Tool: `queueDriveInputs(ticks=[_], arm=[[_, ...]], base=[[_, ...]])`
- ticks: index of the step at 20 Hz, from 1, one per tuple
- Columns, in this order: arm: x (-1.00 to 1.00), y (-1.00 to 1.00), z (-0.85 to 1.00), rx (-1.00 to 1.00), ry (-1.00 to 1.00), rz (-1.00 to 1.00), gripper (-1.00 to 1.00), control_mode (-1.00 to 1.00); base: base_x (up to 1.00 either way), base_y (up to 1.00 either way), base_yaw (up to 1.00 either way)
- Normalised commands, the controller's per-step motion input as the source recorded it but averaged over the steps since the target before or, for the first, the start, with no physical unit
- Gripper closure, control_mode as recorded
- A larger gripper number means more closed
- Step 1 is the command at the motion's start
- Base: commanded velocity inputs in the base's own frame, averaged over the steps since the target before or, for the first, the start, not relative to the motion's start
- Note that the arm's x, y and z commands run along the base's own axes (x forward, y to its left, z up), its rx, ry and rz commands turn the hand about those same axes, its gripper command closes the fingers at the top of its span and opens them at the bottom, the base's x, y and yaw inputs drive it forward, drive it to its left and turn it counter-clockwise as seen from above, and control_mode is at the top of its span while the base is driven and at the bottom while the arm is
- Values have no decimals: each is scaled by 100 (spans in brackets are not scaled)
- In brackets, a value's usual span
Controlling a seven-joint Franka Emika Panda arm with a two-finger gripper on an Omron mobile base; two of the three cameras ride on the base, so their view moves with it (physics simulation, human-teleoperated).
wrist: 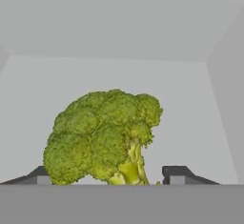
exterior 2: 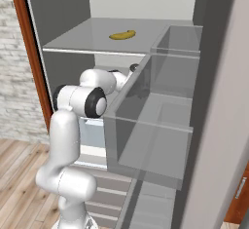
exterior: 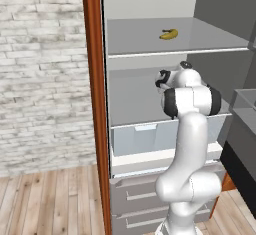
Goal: Place the cold items (banana and broccoli) from the fridge in one tupperware on the dining counter. Place the warm items (kebab skewer and hot dog) in the stove area in another tupperware.
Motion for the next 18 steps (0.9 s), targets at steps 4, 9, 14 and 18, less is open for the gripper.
queueDriveInputs(ticks=[4,9,14,18], arm=[[-22,0,-14,0,-3,0,100,-100],[-66,0,-11,0,-21,0,100,-100],[-85,1,-5,0,-25,0,100,-100],[-81,16,29,0,-18,0,100,-100]], base=[[0,0,0],[0,0,0],[0,0,0],[0,0,0]])
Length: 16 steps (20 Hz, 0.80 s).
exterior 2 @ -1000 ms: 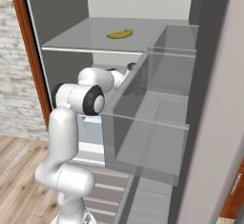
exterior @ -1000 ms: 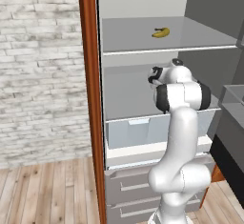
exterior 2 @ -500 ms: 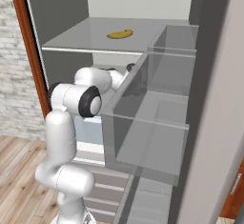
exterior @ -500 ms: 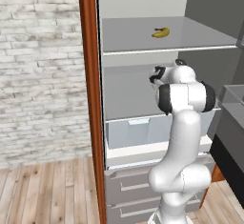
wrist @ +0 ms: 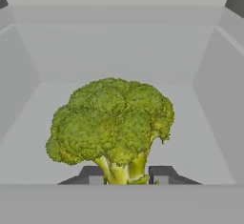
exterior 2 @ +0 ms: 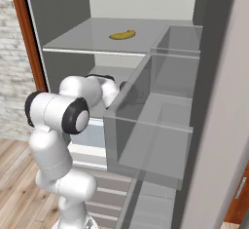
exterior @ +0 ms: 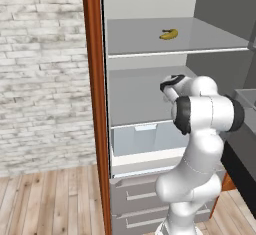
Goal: Place the cold items (banana and broccoli) from the fridge in one tupperware on the dining counter. Place the warm items (kebab skewer and hot dog) in the stove area in another tupperware.
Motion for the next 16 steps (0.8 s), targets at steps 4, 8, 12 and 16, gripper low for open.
queueDriveInputs(ticks=[4,8,12,16], arm=[[-67,26,46,0,-2,0,100,-100],[-52,21,62,0,0,-3,100,-100],[-26,12,79,0,8,-9,100,-100],[-23,13,73,0,22,-9,100,-100]], base=[[0,0,0],[0,0,0],[0,0,0],[0,0,0]])
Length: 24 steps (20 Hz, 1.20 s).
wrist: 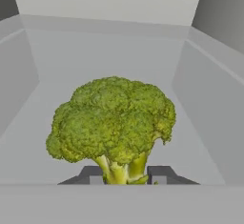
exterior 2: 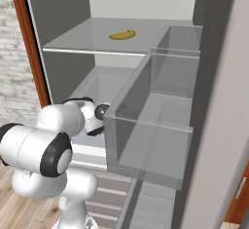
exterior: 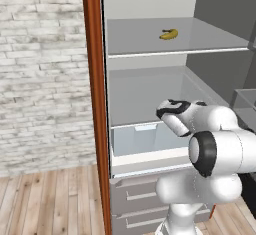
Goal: Place the cold items (banana and broccoli) from the fridge in one tupperware on the dining counter. Place the warm items (kebab skewer and hot dog) in the stove area in another tupperware.
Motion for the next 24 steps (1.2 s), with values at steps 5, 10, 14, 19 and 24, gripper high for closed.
queueDriveInputs(ticks=[5,10,14,19,24], arm=[[-21,14,68,0,28,-7,100,-100],[-11,14,86,0,32,-4,100,-100],[-9,14,93,0,41,-1,100,-100],[-35,23,42,1,24,0,100,-100],[-66,32,4,3,-11,0,100,-100]], base=[[0,0,0],[0,0,0],[0,0,0],[0,0,0],[0,0,0]])
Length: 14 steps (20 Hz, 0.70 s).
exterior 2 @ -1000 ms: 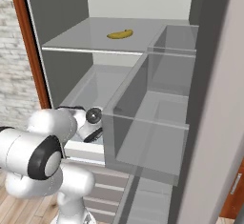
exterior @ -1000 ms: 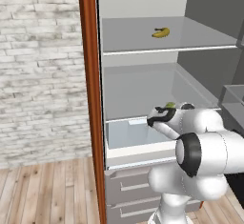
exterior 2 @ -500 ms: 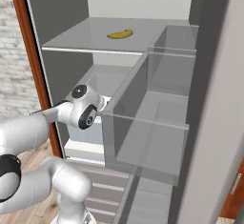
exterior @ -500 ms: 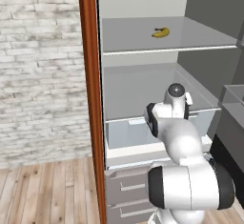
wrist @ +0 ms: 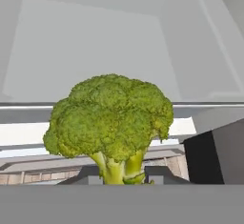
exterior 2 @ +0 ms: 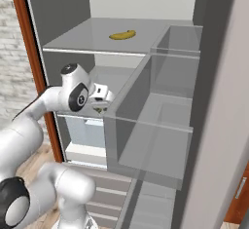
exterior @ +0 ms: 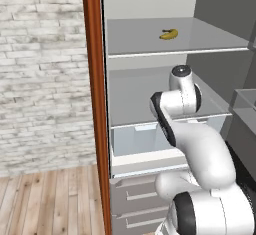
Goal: Place the cold items (banana and broccoli) from the fridge in one tupperware on the dining counter. Place the warm items (kebab skewer and hot dog) in the stove area in another tupperware.
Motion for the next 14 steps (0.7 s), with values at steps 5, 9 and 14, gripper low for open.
queueDriveInputs(ticks=[5,9,14], arm=[[-61,25,51,3,-19,0,100,-100],[-63,16,42,1,-5,0,100,-100],[-52,7,45,0,0,-1,100,-100]], base=[[0,0,0],[0,0,0],[0,0,0]])
